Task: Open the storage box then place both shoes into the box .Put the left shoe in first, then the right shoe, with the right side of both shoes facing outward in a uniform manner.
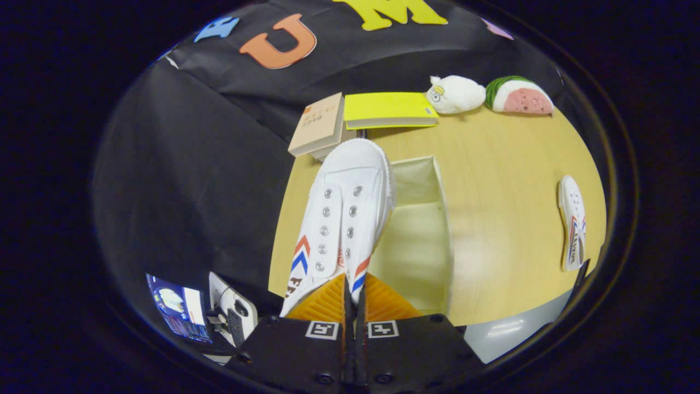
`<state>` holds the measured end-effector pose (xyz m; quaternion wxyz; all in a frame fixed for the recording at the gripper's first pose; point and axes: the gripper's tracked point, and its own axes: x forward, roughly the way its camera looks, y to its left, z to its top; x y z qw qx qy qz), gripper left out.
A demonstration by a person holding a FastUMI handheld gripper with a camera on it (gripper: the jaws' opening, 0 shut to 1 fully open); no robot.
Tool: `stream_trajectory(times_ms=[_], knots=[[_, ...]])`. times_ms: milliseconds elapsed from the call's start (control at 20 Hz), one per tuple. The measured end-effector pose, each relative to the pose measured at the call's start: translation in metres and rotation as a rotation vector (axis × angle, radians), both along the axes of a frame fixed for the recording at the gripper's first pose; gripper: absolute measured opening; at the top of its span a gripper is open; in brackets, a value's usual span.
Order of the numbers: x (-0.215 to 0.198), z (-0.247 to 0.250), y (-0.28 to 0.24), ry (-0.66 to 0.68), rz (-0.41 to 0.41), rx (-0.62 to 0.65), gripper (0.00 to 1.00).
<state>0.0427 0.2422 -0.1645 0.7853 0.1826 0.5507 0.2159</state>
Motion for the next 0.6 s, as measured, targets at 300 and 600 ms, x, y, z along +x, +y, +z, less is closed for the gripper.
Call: stream_trajectory(times_ms=[300,600], knots=[[0.004,-0.054,0.011,0.118,0.046,-0.080,0.05],[0.007,-0.086,0.032,0.230,0.078,-0.090,0.06]])
